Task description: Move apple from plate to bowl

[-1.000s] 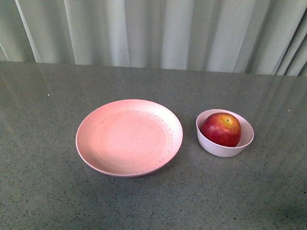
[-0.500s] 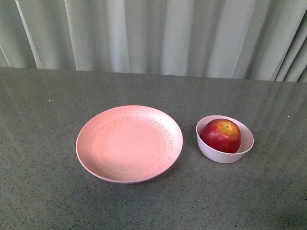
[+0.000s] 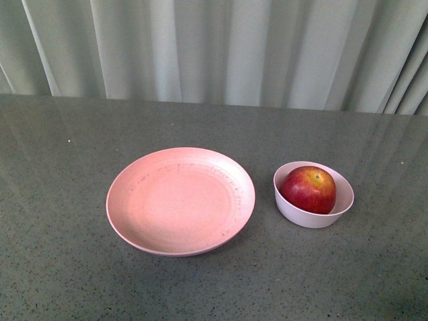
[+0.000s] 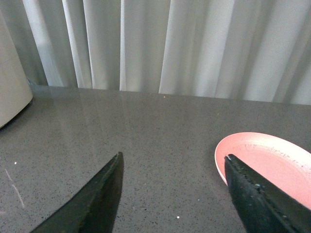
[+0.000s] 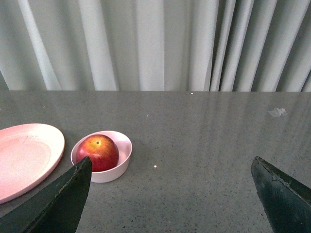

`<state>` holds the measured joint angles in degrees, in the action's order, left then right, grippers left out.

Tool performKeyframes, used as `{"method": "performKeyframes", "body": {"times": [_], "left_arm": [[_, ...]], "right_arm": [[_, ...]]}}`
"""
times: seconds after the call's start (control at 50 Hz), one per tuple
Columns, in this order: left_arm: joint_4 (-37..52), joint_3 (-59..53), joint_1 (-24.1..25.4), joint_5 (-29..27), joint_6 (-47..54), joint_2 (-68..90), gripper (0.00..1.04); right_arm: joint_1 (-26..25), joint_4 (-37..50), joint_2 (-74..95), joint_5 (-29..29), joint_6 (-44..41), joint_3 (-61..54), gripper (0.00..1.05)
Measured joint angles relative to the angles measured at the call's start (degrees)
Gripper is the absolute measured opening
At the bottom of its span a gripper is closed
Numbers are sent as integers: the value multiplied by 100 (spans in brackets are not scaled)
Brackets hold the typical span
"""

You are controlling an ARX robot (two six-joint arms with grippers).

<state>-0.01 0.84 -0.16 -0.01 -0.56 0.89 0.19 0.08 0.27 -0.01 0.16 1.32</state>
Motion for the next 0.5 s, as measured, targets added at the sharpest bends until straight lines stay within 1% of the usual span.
{"method": "performKeyframes", "body": {"times": [0.1,0.18,0.24,0.5], "left_arm": [[0,0,0,2,0,-2,87],[0,0,0,2,11,-2,98],[0,0,0,0,11,-2,95],[0,0,0,2,13,-2,96]], "right_arm": [[0,0,0,0,0,0,96],[0,0,0,0,-2,0,96],[0,0,0,-2,-2,0,96],[0,0,0,0,0,0,96]]}}
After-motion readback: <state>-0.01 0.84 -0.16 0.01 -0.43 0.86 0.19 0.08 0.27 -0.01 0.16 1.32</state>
